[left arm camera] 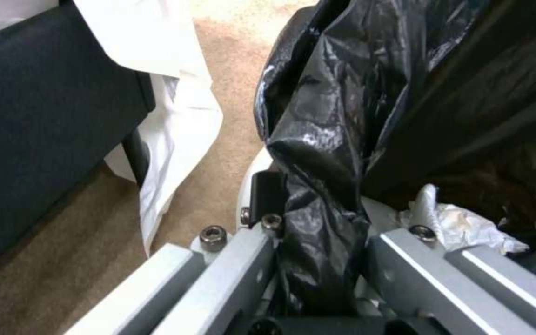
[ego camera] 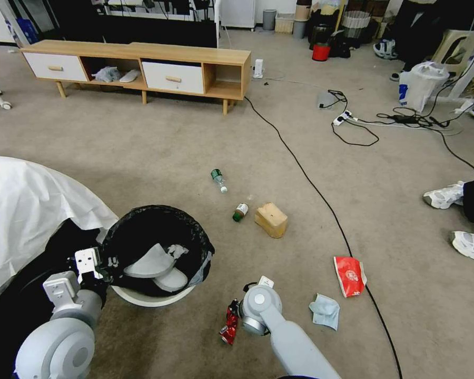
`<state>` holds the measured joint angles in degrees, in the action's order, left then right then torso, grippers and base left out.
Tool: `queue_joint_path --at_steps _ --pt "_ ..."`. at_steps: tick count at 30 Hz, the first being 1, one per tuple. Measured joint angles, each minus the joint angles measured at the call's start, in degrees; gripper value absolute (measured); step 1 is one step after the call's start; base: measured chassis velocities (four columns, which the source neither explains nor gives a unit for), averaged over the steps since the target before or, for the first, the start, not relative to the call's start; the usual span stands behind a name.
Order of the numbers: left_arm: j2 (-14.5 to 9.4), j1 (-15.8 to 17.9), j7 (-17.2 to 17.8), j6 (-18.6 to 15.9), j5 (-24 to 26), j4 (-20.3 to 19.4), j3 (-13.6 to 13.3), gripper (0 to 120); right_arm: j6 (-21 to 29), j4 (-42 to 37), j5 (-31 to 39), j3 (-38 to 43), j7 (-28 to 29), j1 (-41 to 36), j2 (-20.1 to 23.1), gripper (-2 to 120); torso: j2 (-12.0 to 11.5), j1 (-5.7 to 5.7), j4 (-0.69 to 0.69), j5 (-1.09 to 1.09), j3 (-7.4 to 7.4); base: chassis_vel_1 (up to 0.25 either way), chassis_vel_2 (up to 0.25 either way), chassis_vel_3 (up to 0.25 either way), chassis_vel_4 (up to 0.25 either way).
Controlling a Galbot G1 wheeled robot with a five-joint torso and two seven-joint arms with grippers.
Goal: Pick up the trash bin and place the garbage on the floor into it.
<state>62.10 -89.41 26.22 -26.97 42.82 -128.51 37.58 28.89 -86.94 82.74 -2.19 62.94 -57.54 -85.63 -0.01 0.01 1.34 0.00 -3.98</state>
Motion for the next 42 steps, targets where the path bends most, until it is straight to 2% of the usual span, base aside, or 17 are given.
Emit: queue_joint_path --at_steps 5,32,34,37,38,40,42 --pt "-0.12 0.08 -0.15 0.00 -0.03 -0.01 -0.42 1 -0.13 -1.67 0.74 -0.23 0.73 -0.01 0.73 0 0.00 0.00 0.00 0.00 0.00 0.000 0.000 0.000 0.000" --pt "-1.74 2.96 -0.31 -0.08 0.16 1.87 -4.29 1 -1.73 -15.55 7.19 -1.24 3.74 -0.27 11.20 0 0.01 0.00 0.00 -0.01 0.00 0.000 0.000 0.000 0.000" --pt "-1.93 3.31 -0.28 -0.10 0.16 2.25 -4.76 1 -1.73 -17.08 7.63 -0.98 3.78 -0.30 12.52 0 0.01 0.00 0.00 -0.01 0.00 0.000 0.000 0.000 0.000" --pt "-2.30 3.87 -0.28 -0.10 0.16 3.00 -5.91 1 -1.58 -20.73 9.14 0.20 3.06 -0.40 18.18 0 0.01 0.00 0.00 -0.02 0.01 0.000 0.000 0.000 0.000" --pt "-2.30 3.87 -0.28 -0.10 0.16 3.00 -5.91 1 -1.58 -20.73 9.14 0.20 3.06 -0.40 18.18 0 0.01 0.00 0.00 -0.02 0.01 0.000 0.000 0.000 0.000" --pt "-2.57 4.20 -0.28 -0.10 0.14 3.60 -6.90 1 -1.20 -22.77 10.00 1.79 2.29 -0.53 22.61 0 0.01 0.00 0.01 -0.01 0.00 0.000 0.000 0.000 0.000" --pt "-2.61 4.31 -0.27 -0.10 0.13 3.75 -7.14 1 -1.14 -23.31 10.18 2.19 2.17 -0.58 23.65 0 0.01 0.00 0.01 -0.01 0.00 0.000 0.000 0.000 0.000"
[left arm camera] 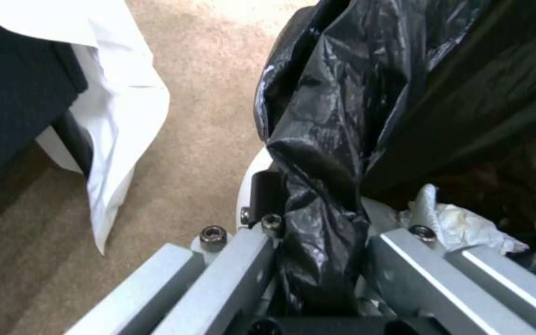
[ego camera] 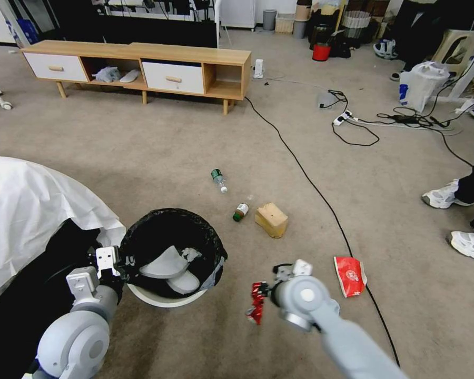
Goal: Pick up the trash bin and place the garbage on the floor into it.
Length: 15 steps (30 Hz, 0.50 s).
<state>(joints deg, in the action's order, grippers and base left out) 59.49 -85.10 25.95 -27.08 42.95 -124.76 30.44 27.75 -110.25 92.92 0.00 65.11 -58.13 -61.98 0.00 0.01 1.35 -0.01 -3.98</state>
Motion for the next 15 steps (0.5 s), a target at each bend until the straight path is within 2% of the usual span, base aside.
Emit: queue_joint_path --at_steps 2,10,15 --pt "-0.11 0.58 0.04 0.02 -0.03 0.76 -1.25 1 0.14 -1.90 -0.02 1.37 -0.87 -0.62 3.25 0 0.00 0.00 -0.01 -0.01 0.00 0.000 0.000 0.000 0.000" --pt "-0.42 2.02 0.13 0.03 -0.05 2.50 -3.82 1 0.69 -6.34 -2.44 4.04 -2.89 -2.55 6.89 0 0.00 0.00 -0.01 0.00 0.00 0.000 0.000 0.000 0.000" --pt "-1.20 3.05 -0.19 0.03 0.41 3.75 -5.34 1 1.20 -11.86 -3.78 7.29 -5.26 -4.19 10.56 0 0.00 0.00 -0.01 0.00 0.00 0.000 0.000 0.000 0.000"
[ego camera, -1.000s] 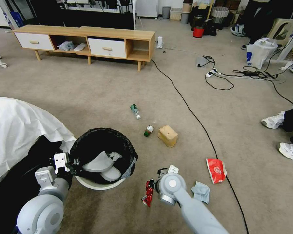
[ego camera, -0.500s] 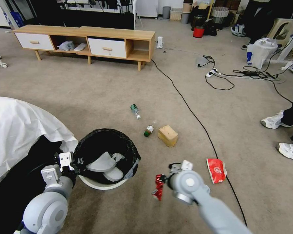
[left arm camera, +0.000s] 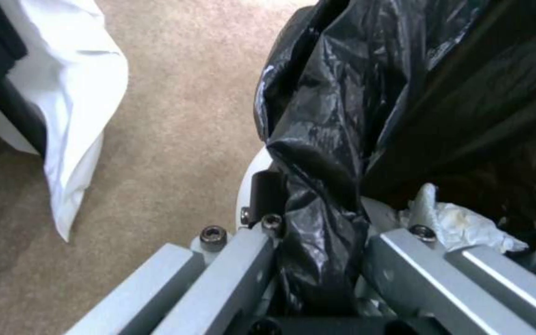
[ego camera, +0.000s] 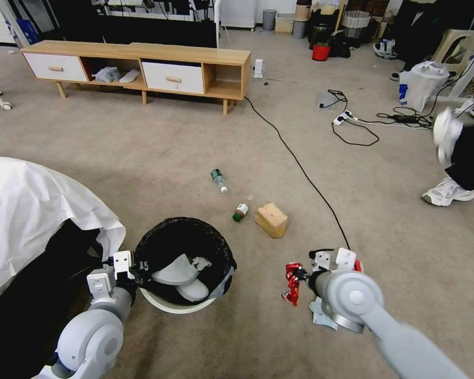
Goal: Pick up the trash bin and place the garbage on the floor into it.
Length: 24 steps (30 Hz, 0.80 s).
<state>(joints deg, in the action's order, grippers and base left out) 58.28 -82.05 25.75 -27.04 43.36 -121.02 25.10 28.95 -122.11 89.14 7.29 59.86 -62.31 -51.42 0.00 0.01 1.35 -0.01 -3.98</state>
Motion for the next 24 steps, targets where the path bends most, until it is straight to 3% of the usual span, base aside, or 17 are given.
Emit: queue_joint_path --at_steps 13,20,24 --pt "-1.28 1.64 -0.91 -0.42 0.94 1.38 -1.96 1 0.80 -6.61 -2.72 6.05 -5.58 -0.77 5.99 0 0.00 0.00 0.00 0.00 0.00 0.000 0.000 0.000 0.000" --pt "-2.57 1.87 -2.49 -1.23 2.88 1.09 -2.61 1 0.46 -9.62 -6.94 9.10 -13.90 -1.38 8.84 0 0.00 0.00 0.00 0.00 0.00 0.000 0.000 0.000 0.000" --pt "-4.20 1.89 -4.33 -1.92 4.82 0.40 -2.72 1 -0.94 -10.83 -10.99 9.90 -21.46 -0.93 10.10 0 0.00 0.00 -0.01 0.01 0.00 0.000 0.000 0.000 0.000"
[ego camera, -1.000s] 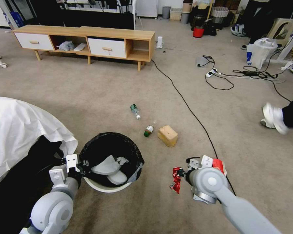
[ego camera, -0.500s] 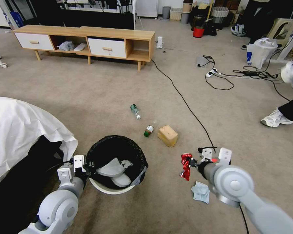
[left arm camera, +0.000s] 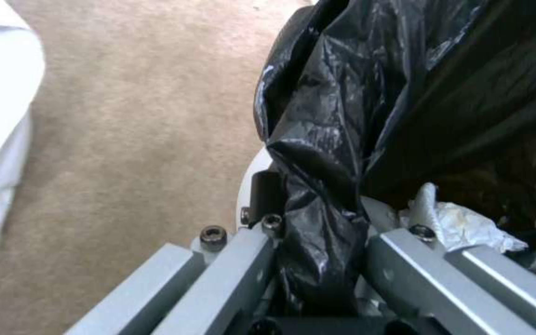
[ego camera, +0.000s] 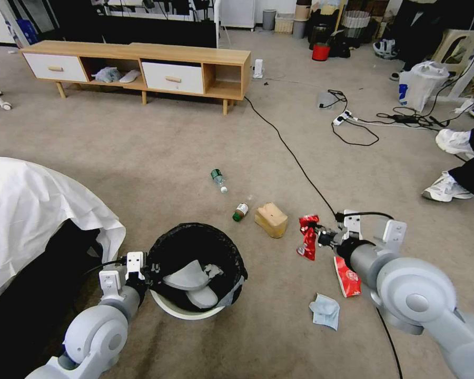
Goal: Pick up the trash bin and place the garbage on the floor into it.
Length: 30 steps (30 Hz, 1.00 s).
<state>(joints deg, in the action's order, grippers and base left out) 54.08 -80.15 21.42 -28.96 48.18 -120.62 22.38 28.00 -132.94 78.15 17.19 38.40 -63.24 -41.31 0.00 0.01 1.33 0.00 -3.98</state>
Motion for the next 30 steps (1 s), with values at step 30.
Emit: queue_joint_path --at_steps 30 --pt "-3.02 3.17 -2.83 -2.98 6.50 -2.88 -4.87 1 -14.97 -2.53 -16.11 -1.64 -37.77 1.36 3.99 0 0.00 0.00 0.01 0.00 0.00 0.000 0.000 0.000 0.000"
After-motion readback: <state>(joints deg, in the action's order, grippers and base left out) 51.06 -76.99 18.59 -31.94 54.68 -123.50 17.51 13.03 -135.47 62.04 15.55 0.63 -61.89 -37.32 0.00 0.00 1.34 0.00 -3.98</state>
